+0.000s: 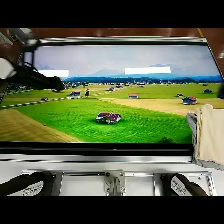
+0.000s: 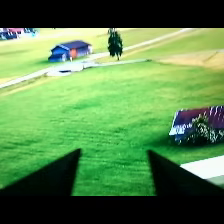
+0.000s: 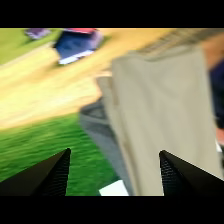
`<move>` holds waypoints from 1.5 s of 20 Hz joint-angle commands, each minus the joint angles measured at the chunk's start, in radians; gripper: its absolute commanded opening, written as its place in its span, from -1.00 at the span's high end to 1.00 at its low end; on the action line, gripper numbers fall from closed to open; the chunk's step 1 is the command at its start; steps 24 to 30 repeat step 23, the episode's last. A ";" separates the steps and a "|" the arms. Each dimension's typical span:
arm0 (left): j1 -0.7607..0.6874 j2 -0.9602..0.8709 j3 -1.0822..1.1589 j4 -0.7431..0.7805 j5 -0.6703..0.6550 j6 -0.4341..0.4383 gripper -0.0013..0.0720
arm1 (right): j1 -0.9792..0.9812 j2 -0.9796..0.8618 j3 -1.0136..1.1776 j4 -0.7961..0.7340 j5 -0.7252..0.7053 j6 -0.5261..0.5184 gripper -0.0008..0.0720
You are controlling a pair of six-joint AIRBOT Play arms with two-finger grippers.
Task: Fold the shirts.
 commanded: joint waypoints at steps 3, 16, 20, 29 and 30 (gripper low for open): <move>-0.126 -0.183 0.021 0.025 -0.125 -0.070 -0.95 | 0.248 -0.083 -0.075 0.136 0.140 0.069 -0.88; -0.122 -0.188 0.021 -0.006 -0.003 -0.012 -0.95 | 0.327 -0.121 -0.111 0.142 0.137 0.065 -0.88; -0.117 -0.188 0.021 -0.006 -0.003 -0.009 -0.95 | 0.327 -0.121 -0.111 0.142 0.137 0.065 -0.87; -0.112 -0.188 0.021 -0.006 0.011 -0.009 -0.95 | 0.327 -0.121 -0.111 0.142 0.137 0.065 -0.88; -0.112 -0.188 0.021 -0.006 0.011 -0.009 -0.95 | 0.327 -0.121 -0.111 0.142 0.137 0.065 -0.88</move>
